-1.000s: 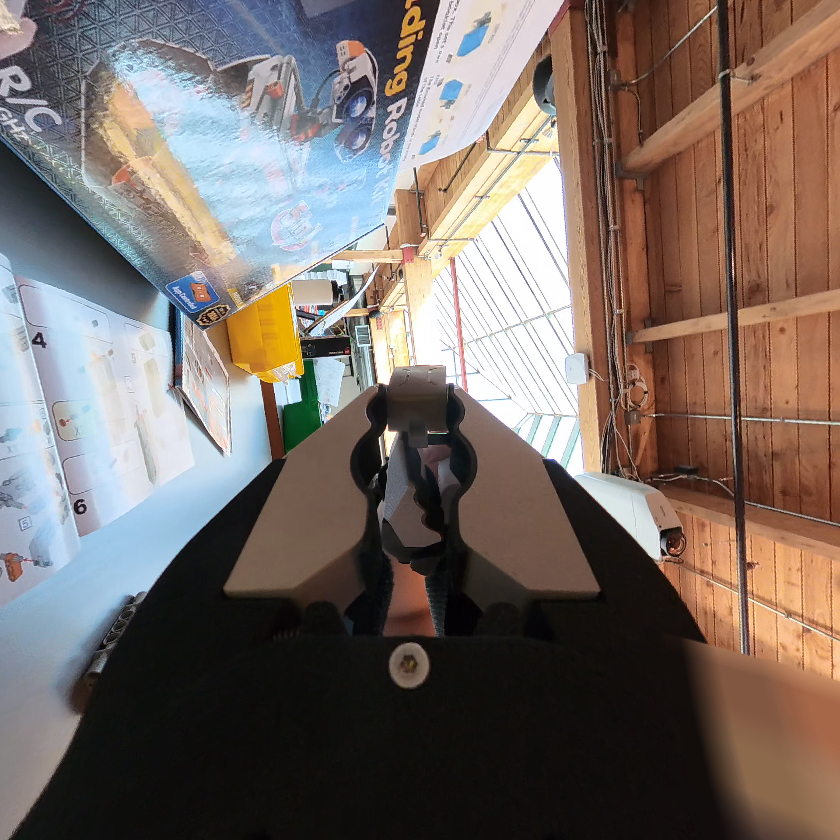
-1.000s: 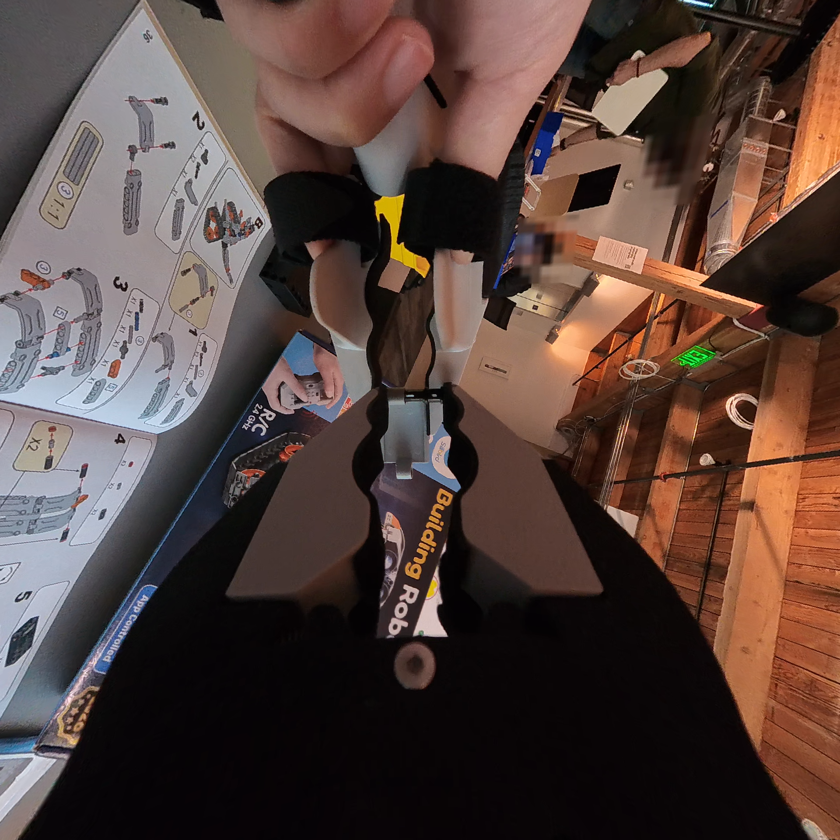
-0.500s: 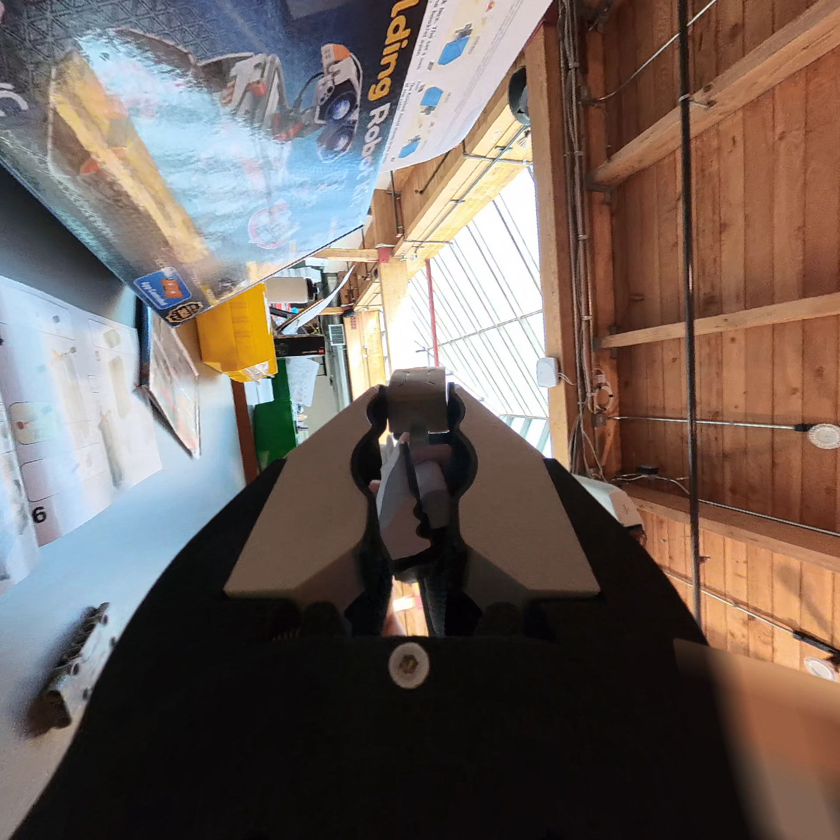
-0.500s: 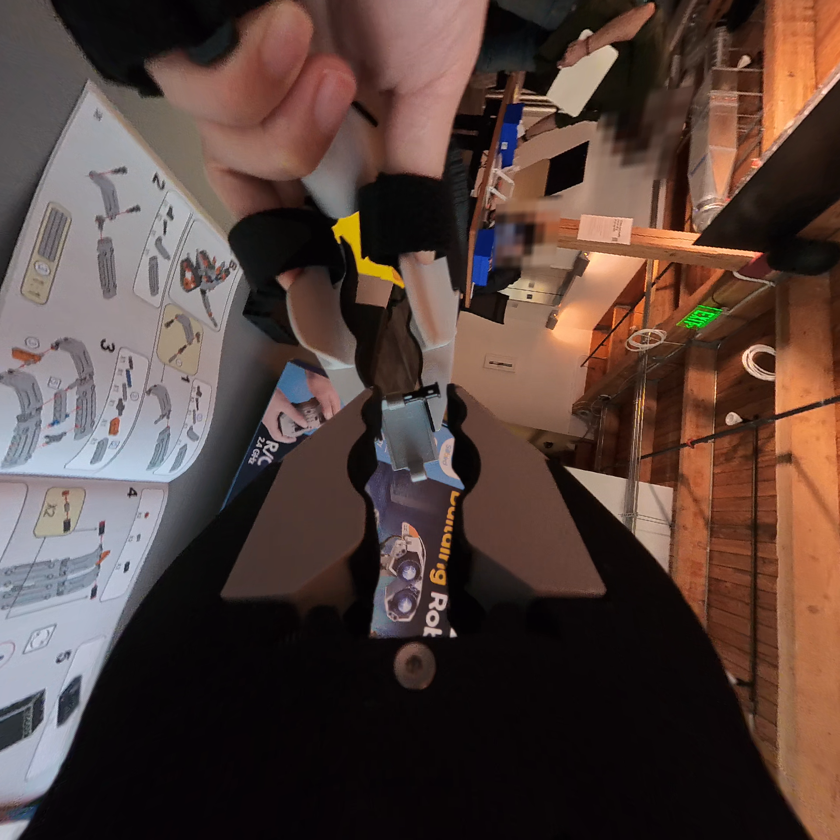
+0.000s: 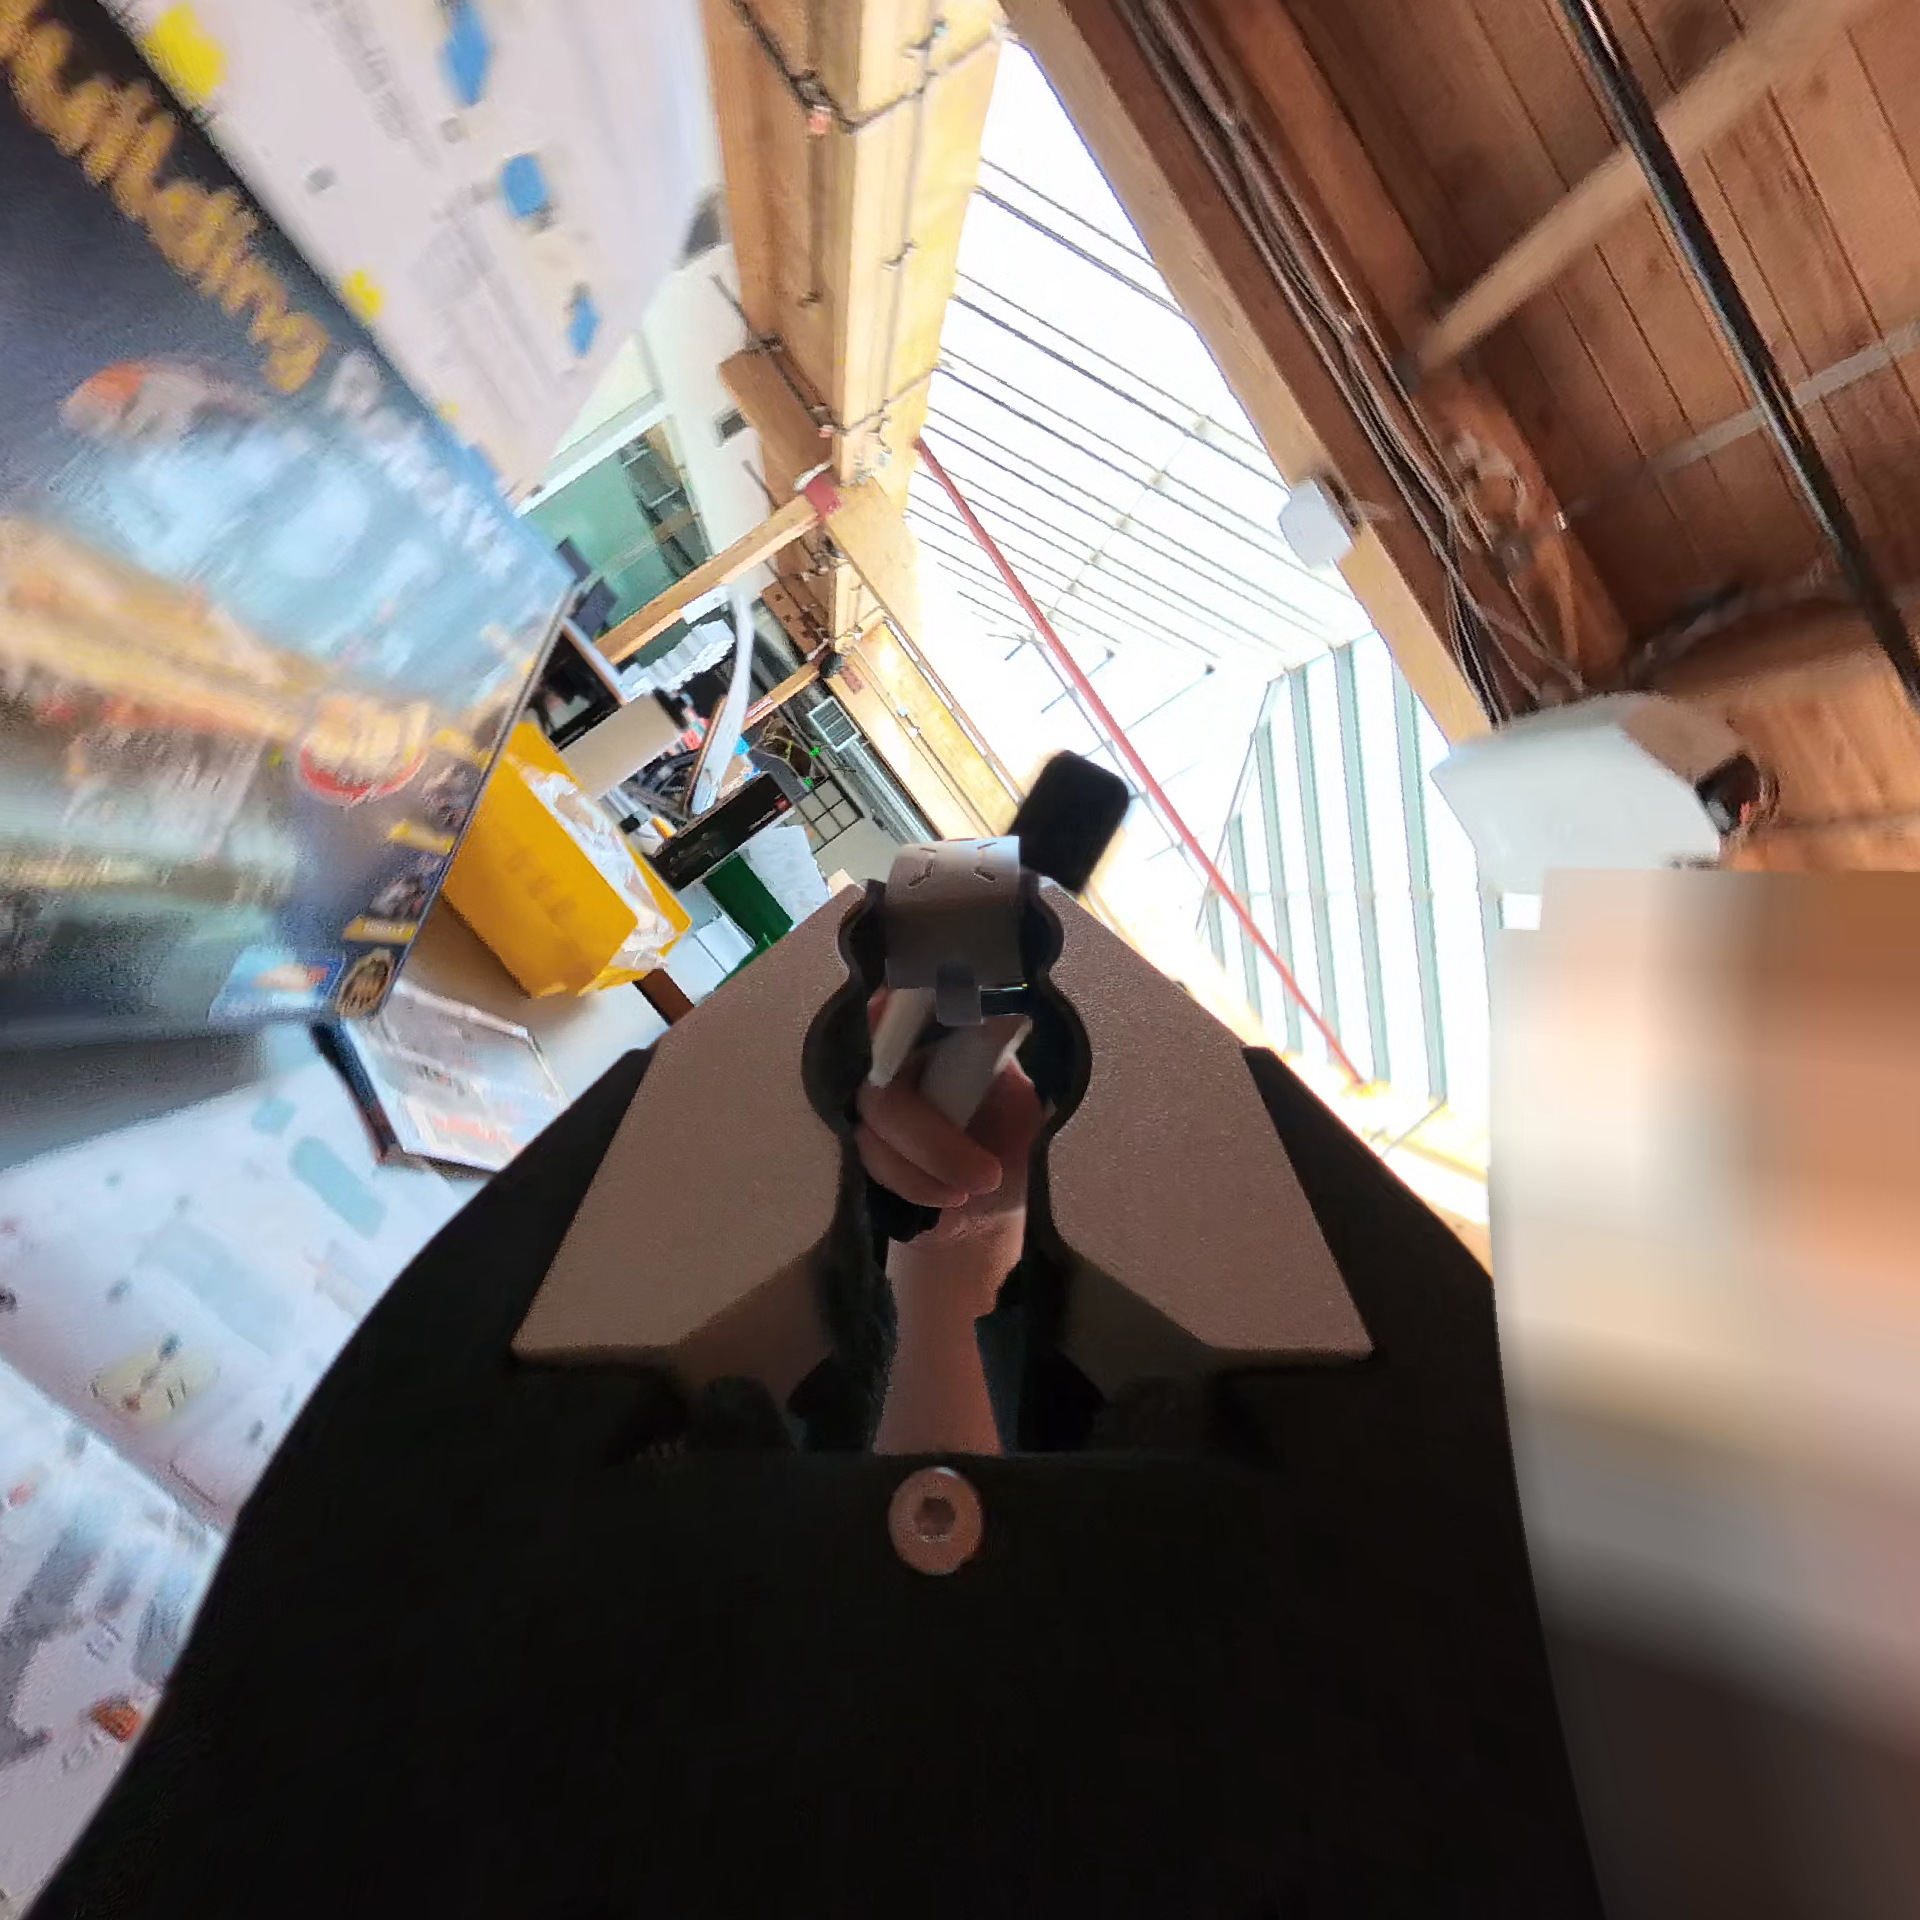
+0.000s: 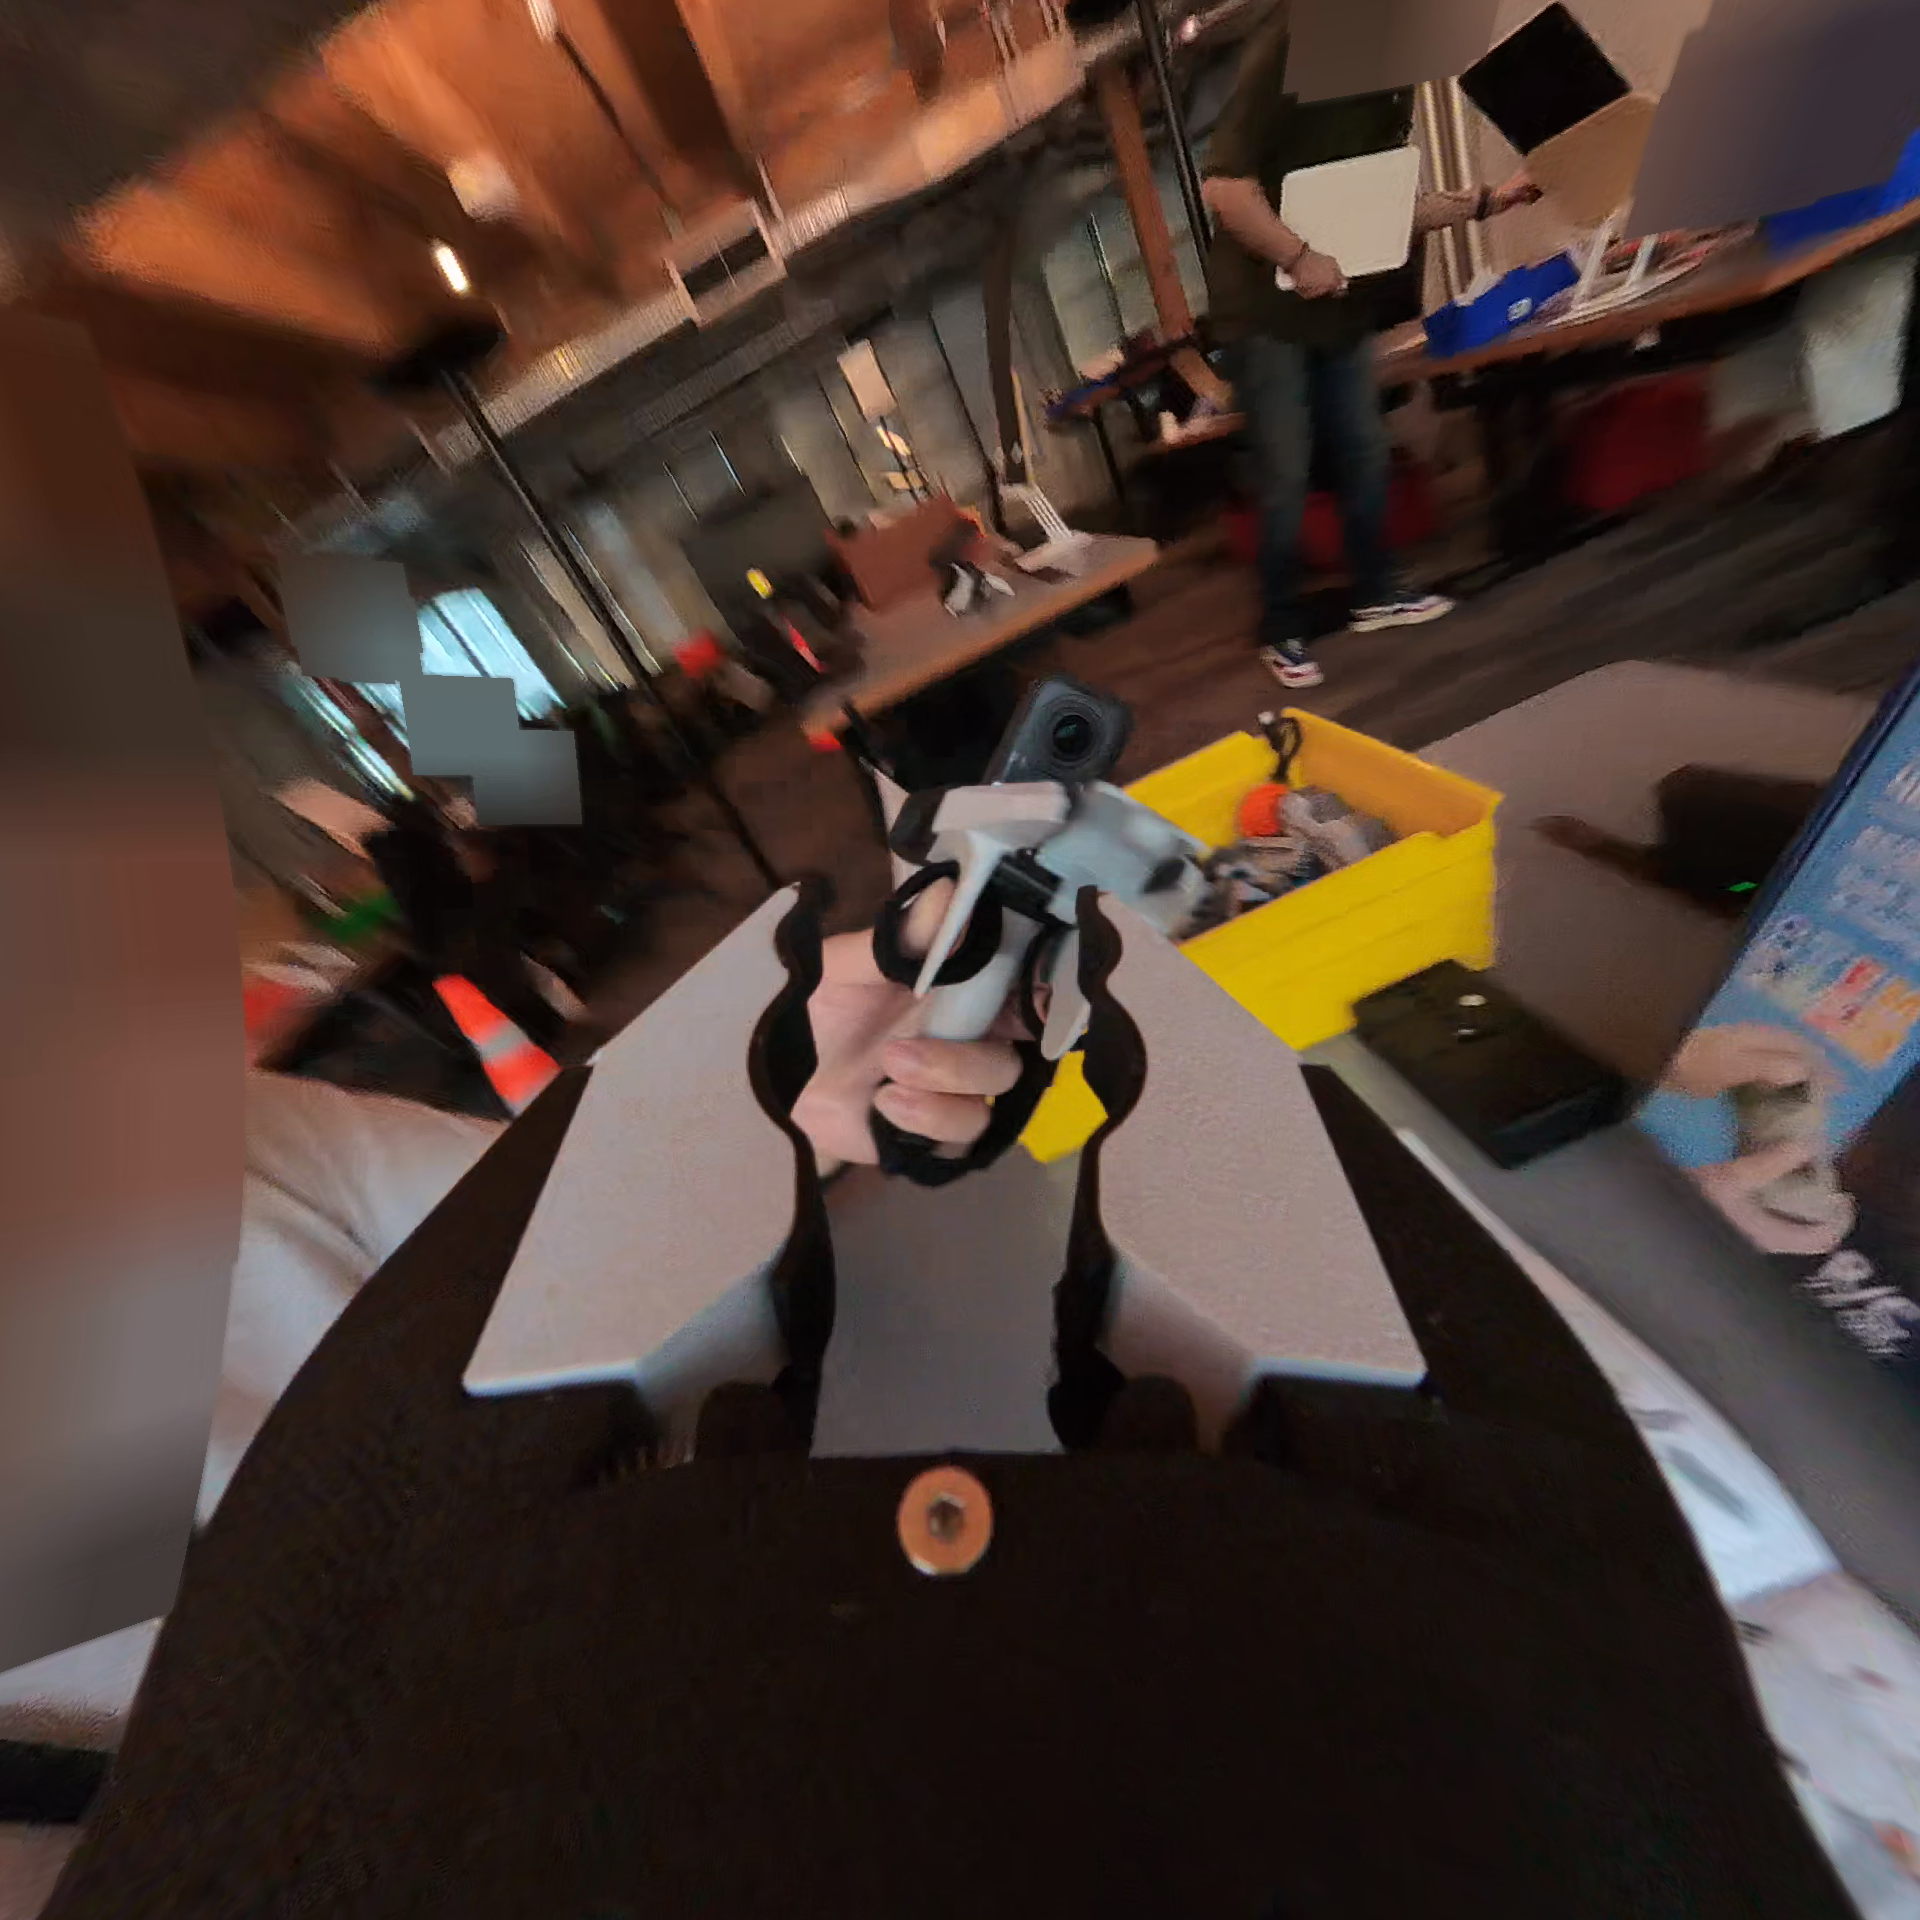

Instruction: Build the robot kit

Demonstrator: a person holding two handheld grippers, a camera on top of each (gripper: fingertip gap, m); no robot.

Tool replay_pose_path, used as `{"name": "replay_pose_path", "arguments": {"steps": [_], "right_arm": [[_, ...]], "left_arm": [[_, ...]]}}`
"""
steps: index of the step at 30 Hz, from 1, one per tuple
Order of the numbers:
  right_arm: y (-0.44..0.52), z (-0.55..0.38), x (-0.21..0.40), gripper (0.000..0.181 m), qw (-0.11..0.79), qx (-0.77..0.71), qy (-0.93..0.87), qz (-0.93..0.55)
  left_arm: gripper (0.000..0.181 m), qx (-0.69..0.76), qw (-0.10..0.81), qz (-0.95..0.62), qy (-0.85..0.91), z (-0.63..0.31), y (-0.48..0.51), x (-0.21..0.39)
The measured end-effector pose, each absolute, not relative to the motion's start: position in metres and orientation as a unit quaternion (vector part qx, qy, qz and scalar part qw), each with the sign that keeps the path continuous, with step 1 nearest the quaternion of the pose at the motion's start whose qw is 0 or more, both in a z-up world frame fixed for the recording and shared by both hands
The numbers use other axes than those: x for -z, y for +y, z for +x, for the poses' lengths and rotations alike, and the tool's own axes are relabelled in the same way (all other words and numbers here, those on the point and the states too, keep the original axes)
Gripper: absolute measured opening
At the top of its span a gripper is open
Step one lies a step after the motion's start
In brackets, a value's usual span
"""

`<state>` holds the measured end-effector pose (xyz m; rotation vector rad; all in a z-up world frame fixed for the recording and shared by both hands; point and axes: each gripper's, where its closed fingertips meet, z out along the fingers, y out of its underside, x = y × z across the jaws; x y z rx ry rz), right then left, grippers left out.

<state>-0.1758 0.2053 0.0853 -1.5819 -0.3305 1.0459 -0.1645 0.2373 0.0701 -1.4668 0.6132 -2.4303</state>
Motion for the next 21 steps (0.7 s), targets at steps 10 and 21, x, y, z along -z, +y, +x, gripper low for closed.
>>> {"name": "replay_pose_path", "arguments": {"steps": [10,21], "right_arm": [[0.205,-0.159,-0.073,0.057,0.588,-0.443,-0.119,-0.667],[0.201,-0.156,-0.056,0.030,0.659,0.060,-0.374,-0.650]], "left_arm": [[0.023,0.691,0.241,-0.501,0.462,-0.167,0.204,-0.071],[0.024,0.624,0.220,-0.562,0.496,-0.164,0.202,-0.045]]}}
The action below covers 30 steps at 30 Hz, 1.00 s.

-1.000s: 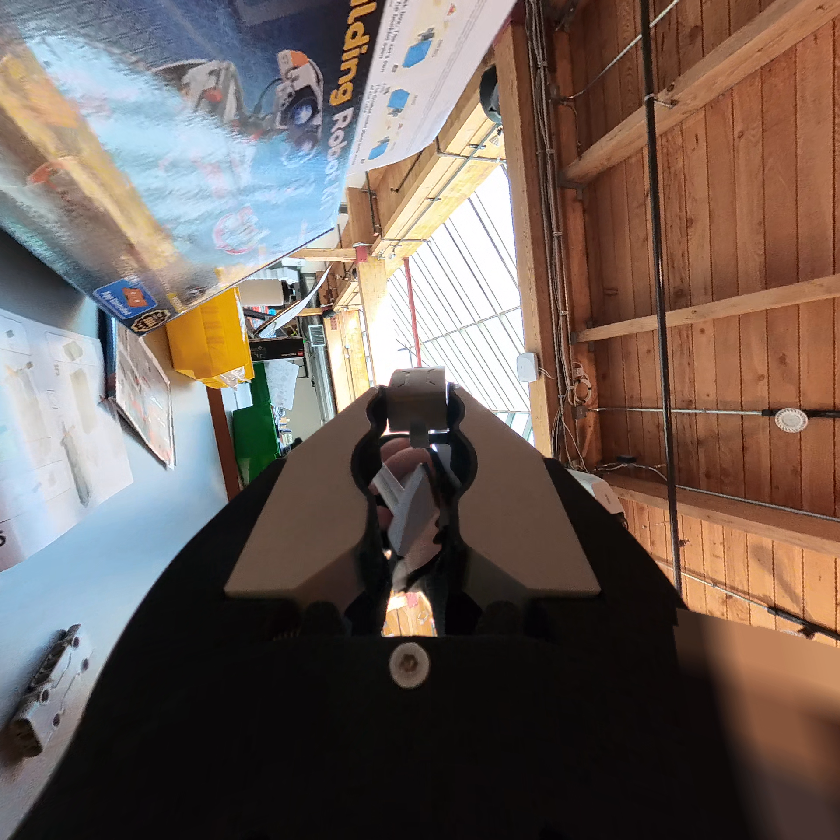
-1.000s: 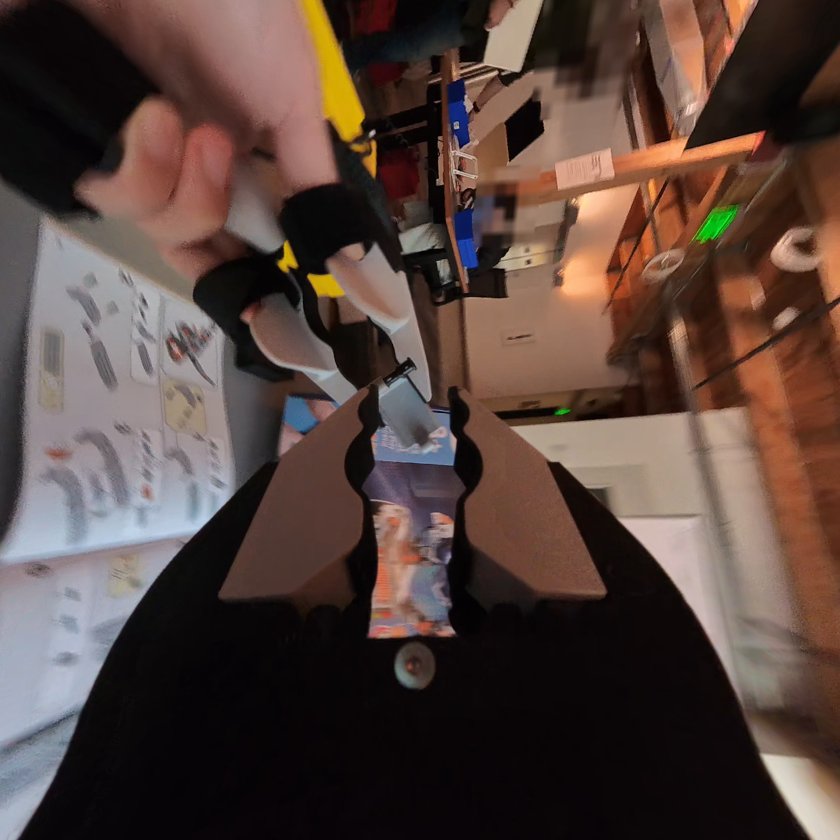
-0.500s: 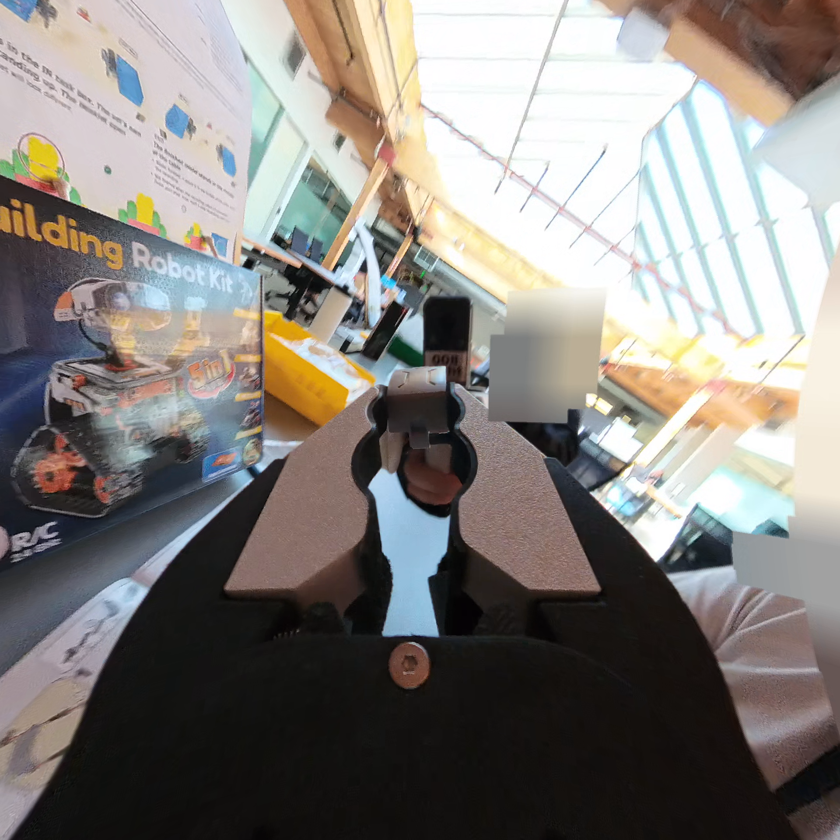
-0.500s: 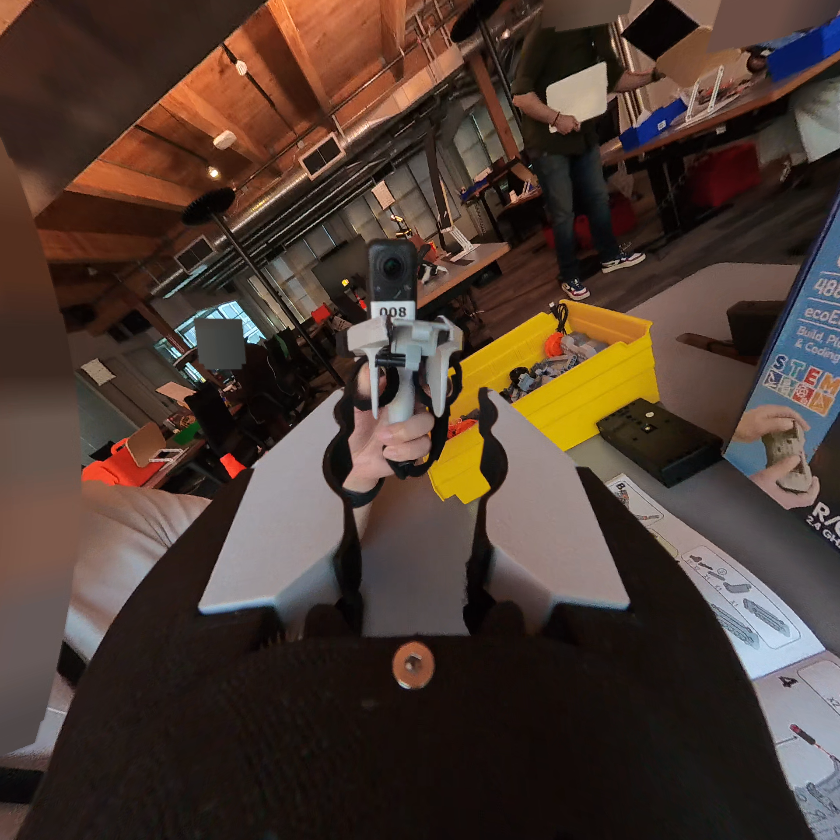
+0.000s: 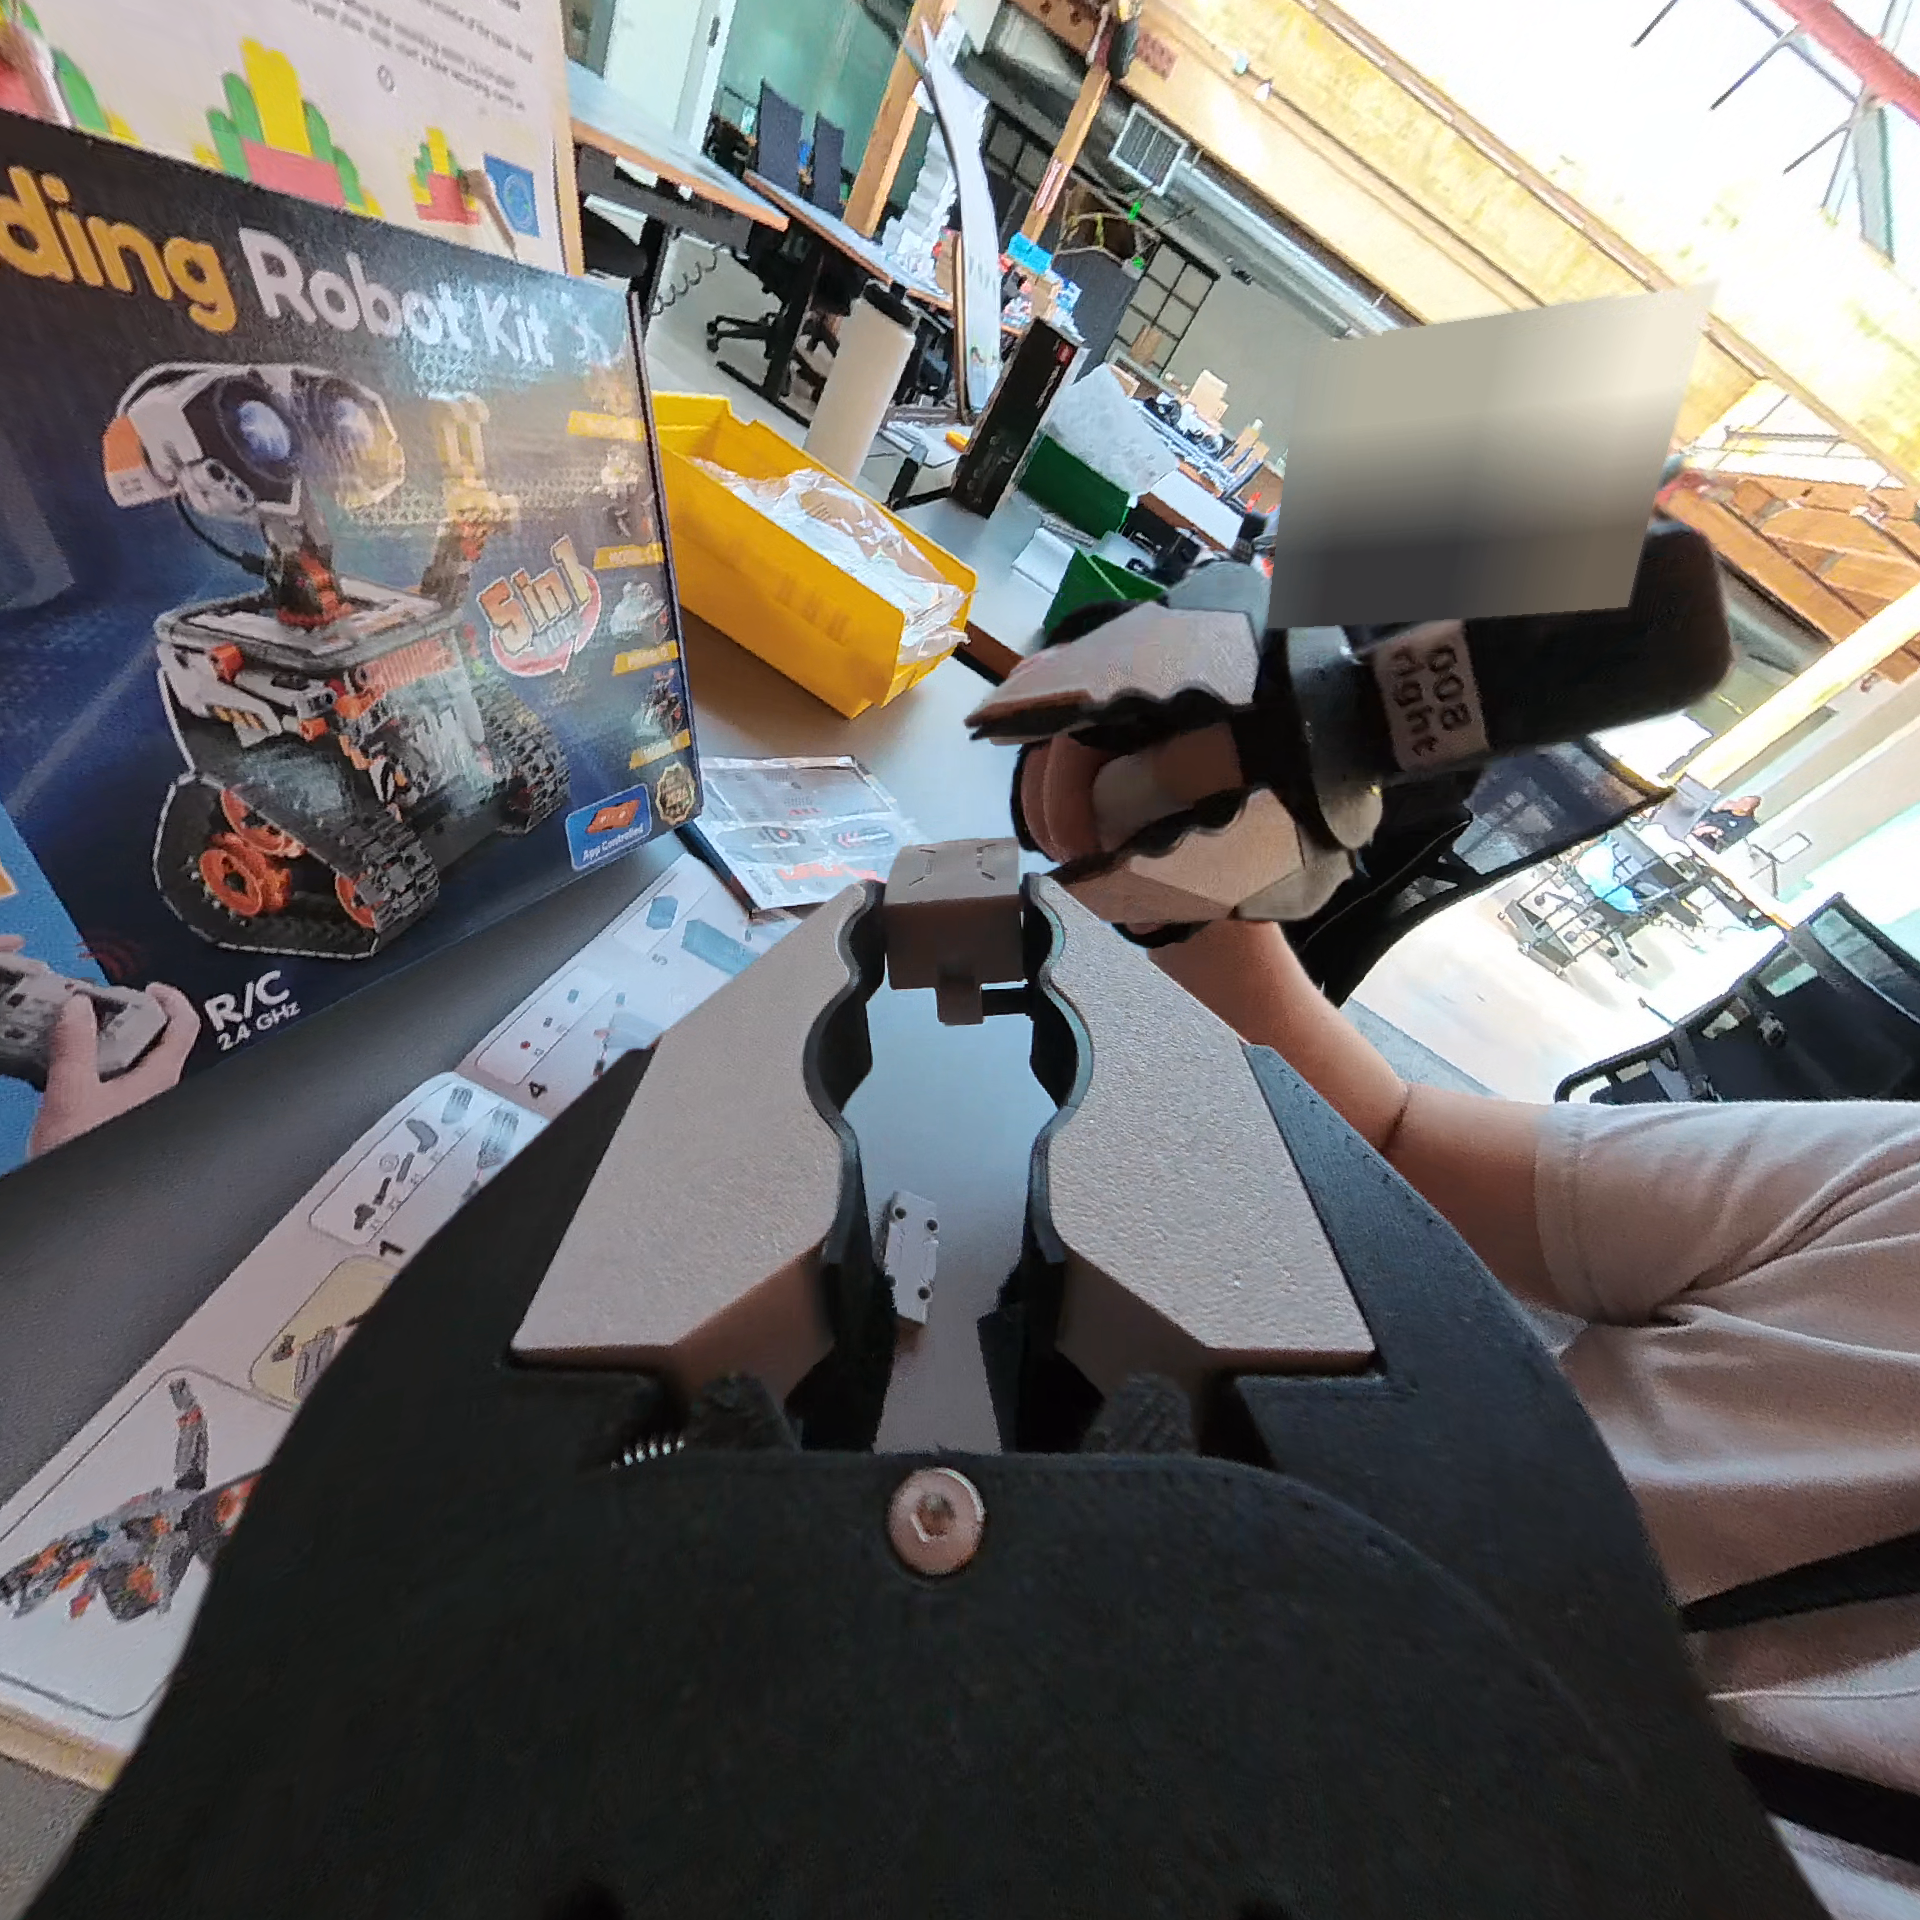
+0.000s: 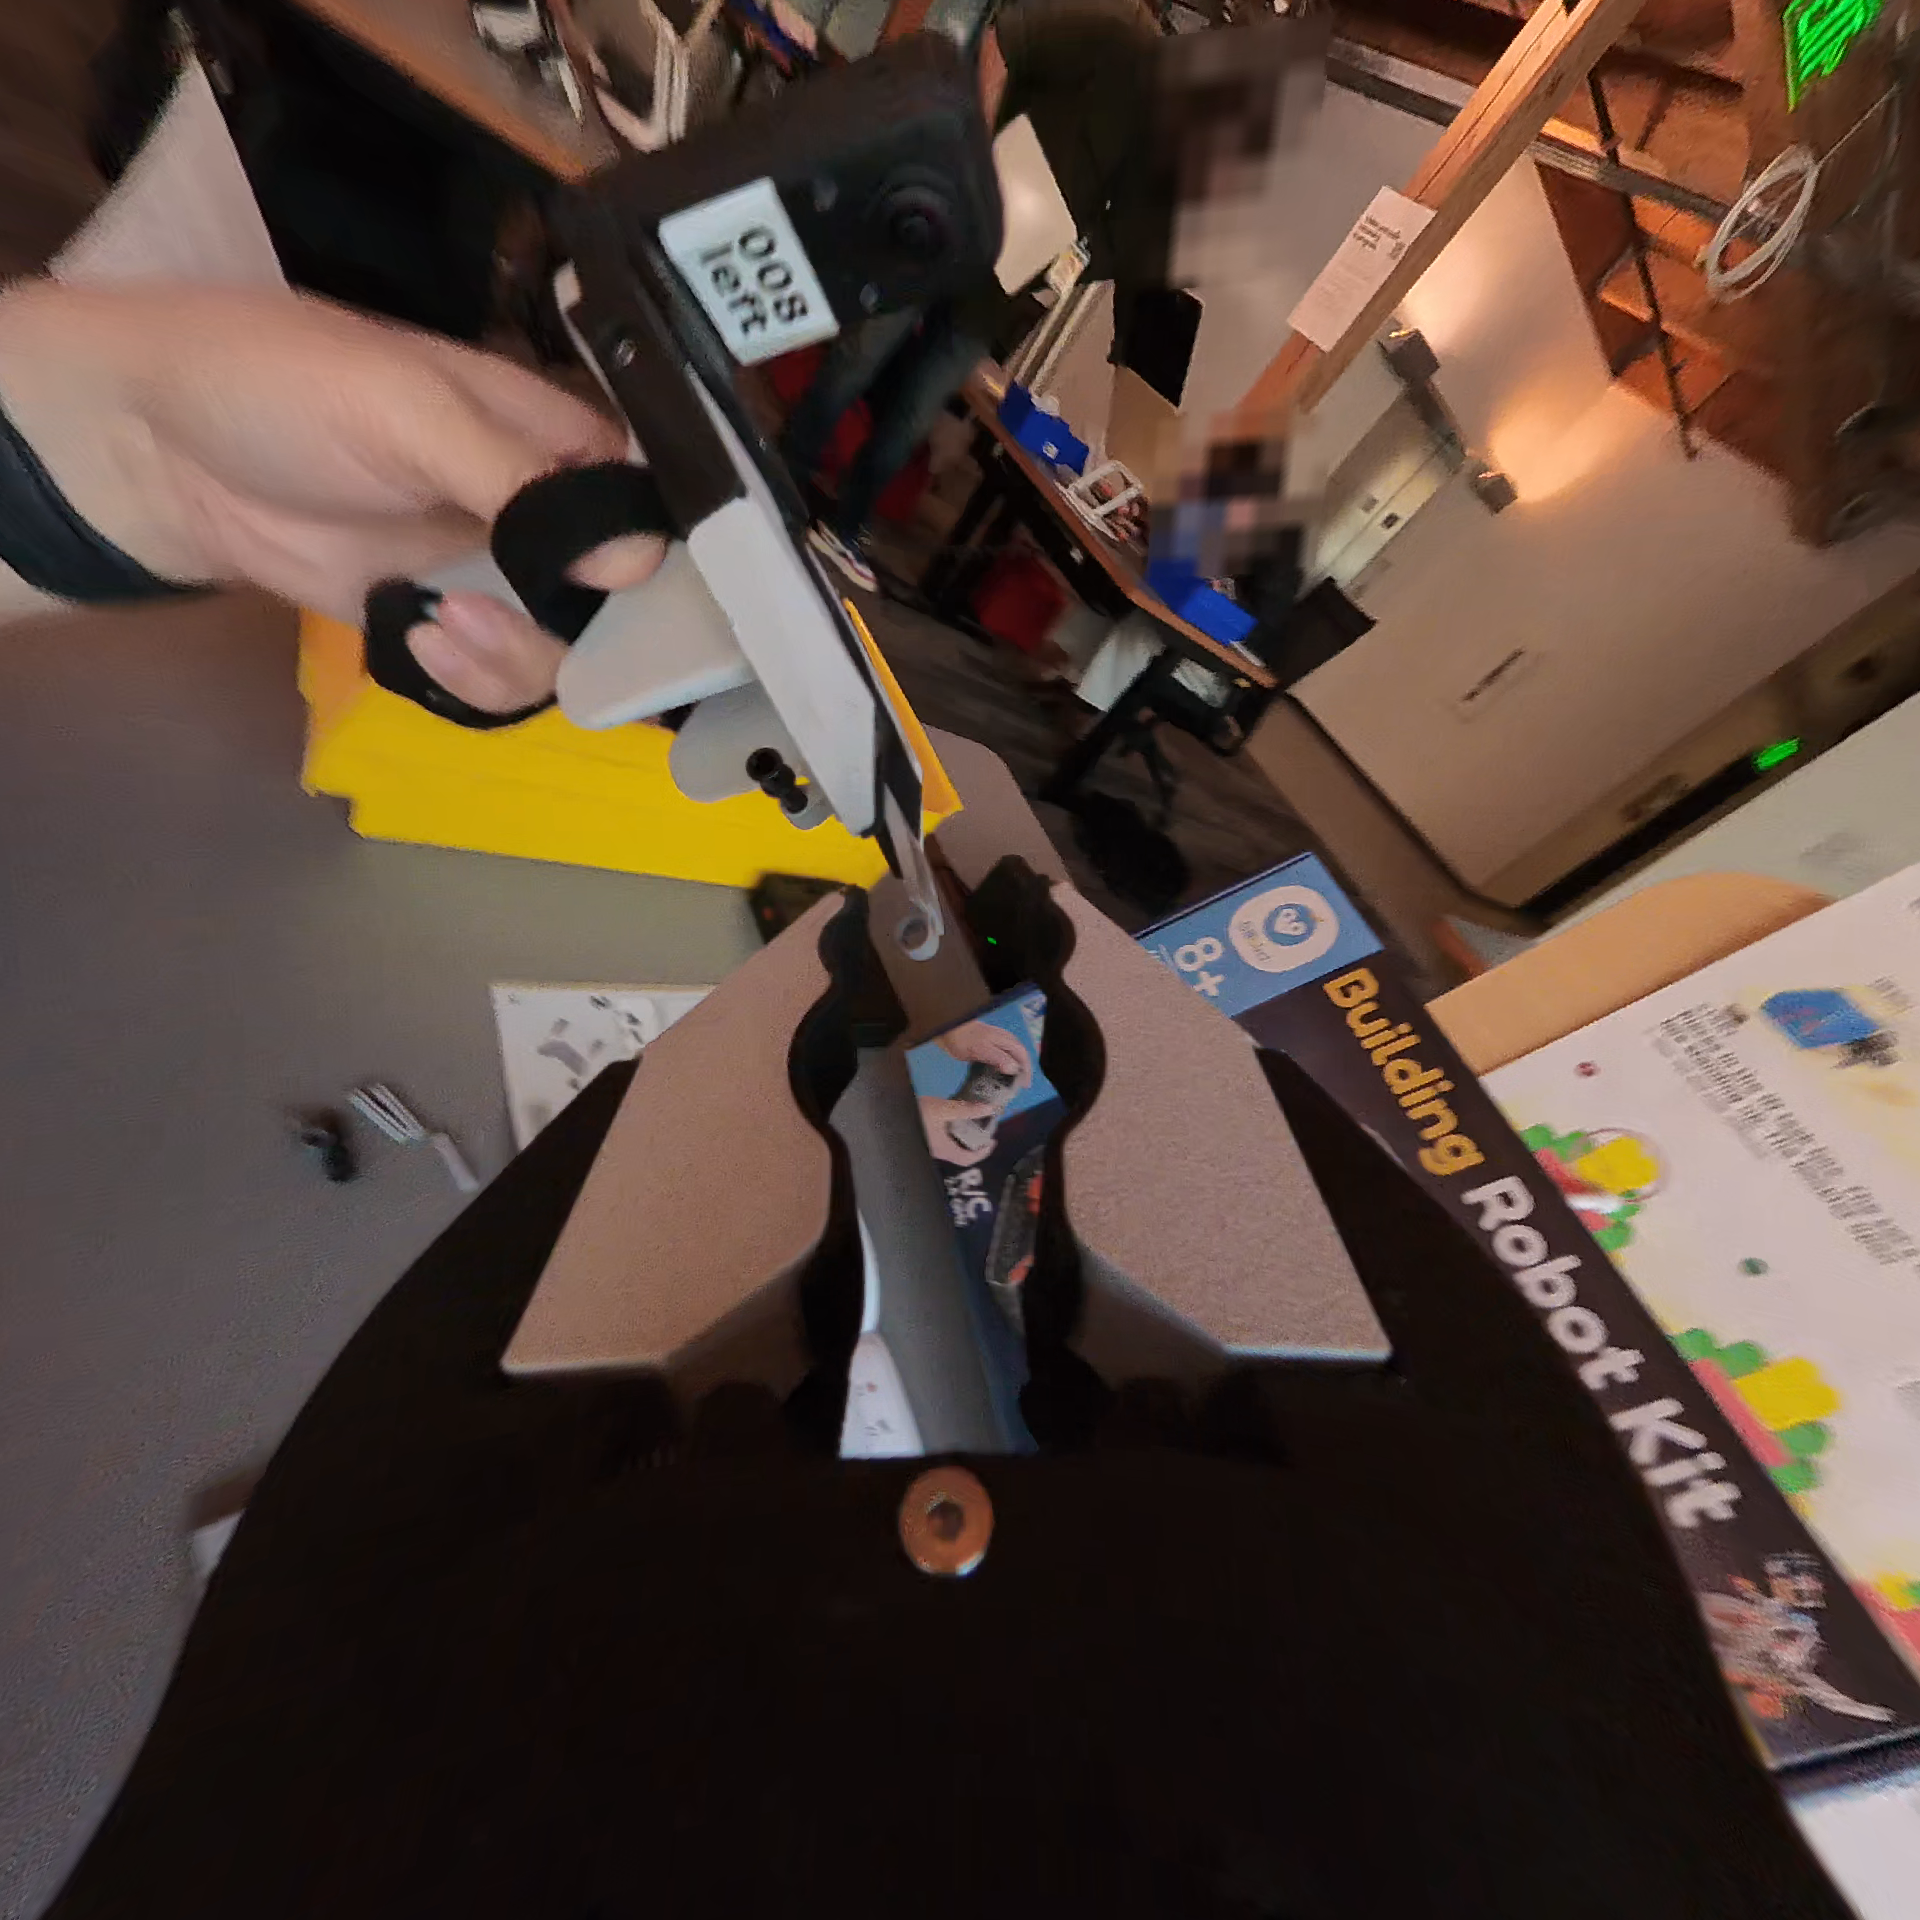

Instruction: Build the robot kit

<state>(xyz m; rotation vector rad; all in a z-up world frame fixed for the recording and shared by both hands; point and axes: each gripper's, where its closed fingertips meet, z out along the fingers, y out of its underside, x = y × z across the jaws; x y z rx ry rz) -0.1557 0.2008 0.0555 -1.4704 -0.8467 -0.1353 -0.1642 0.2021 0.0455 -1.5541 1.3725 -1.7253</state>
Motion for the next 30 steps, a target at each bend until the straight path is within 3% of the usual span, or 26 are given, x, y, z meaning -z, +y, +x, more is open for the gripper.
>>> {"name": "replay_pose_path", "arguments": {"steps": [3,5,15,19,25,30], "right_arm": [[0.208,-0.162,-0.045,0.008,0.647,0.125,-0.404,-0.635],[0.215,-0.159,-0.033,0.003,0.621,0.158,-0.416,-0.645],[0.228,-0.159,-0.024,0.000,0.631,0.145,-0.392,-0.653],[0.237,-0.157,-0.003,0.000,0.630,0.158,-0.416,-0.637],[0.264,-0.151,0.067,0.001,0.572,0.181,-0.490,-0.633],[0.268,-0.153,0.085,0.000,0.565,0.175,-0.530,-0.608]], "left_arm": [[0.024,0.596,0.222,-0.589,0.498,-0.162,0.206,-0.034],[0.024,0.584,0.227,-0.594,0.505,-0.160,0.207,-0.030],[0.025,0.561,0.229,-0.615,0.504,-0.163,0.219,-0.023],[0.035,0.506,0.283,-0.650,0.492,-0.178,0.253,-0.024],[0.033,0.517,0.349,-0.640,0.448,-0.218,0.279,-0.068],[0.032,0.510,0.407,-0.621,0.434,-0.256,0.282,-0.104]]}}
